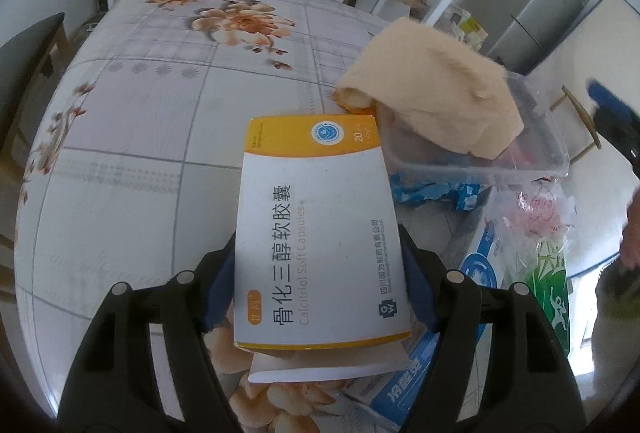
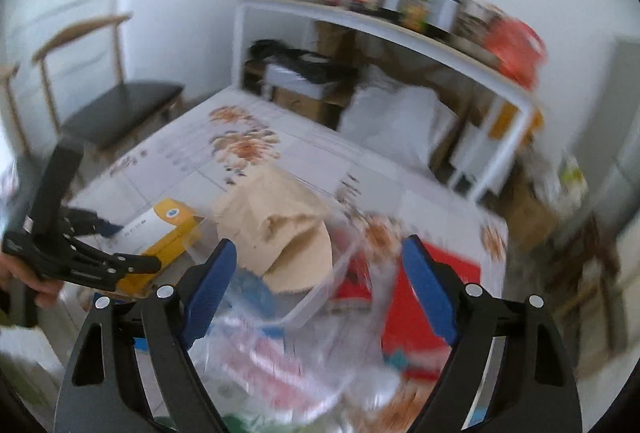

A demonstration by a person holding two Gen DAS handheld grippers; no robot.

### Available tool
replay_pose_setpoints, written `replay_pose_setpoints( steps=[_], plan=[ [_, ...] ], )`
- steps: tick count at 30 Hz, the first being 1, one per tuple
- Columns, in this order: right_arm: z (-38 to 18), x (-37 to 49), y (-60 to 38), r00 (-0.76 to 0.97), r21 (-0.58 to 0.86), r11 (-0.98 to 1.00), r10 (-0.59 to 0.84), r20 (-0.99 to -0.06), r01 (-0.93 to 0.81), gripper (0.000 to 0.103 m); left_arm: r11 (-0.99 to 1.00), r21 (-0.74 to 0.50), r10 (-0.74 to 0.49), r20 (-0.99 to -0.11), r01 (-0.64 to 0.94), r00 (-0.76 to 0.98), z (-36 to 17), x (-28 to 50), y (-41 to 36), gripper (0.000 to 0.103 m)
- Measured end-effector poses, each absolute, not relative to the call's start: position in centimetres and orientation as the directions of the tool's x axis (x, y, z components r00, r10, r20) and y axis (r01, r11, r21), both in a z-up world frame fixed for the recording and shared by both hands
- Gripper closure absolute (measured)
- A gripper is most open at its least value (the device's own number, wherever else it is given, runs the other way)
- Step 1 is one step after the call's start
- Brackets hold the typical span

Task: Collect trash
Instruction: 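Grasp the beige cloth with the right gripper and lift it from the plastic tub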

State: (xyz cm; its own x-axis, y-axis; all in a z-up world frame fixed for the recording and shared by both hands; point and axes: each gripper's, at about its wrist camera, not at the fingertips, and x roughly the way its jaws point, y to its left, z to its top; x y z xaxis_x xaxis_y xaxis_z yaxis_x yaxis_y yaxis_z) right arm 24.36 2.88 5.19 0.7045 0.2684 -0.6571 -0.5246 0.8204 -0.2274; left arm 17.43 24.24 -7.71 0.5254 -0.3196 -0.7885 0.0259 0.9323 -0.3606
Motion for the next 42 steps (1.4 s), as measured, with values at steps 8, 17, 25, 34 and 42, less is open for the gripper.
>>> replay_pose_setpoints(
  steps=[8,17,25,34,42],
  plan=[
    [3.0,31.2,9.0,0.536,-0.235,0.663,0.294,-0.791,-0.711,0.030,0.936,-0.350,-0.271,-0.783,-0.036,0.560,-7.4,16.4,25.9,0.035],
    [-2.2,32.6,12.5,0.512,-0.411,0.486,0.091,-0.854,-0.771,0.054,0.928,-0.365,-0.264,-0.775,-0.066,0.575,-7.2,15.8,27.3,0.035],
    [-2.6,32.5,11.9,0.534,-0.439,0.501,0.055,-0.844,-0.746,0.086,0.927,-0.371,-0.268,-0.772,-0.065,0.577,-7.2,15.7,27.2,0.035],
    [1.0,32.3,10.1,0.591,-0.413,0.601,0.125,-0.797,-0.684,0.095,0.927,-0.371,-0.269,-0.768,-0.061,0.582,-7.0,15.6,27.0,0.035],
    [5.5,31.8,7.7,0.658,-0.329,0.727,0.218,-0.721,-0.602,0.098,0.927,-0.369,-0.260,-0.758,-0.064,0.598,-6.4,15.3,27.0,0.035]
  ],
)
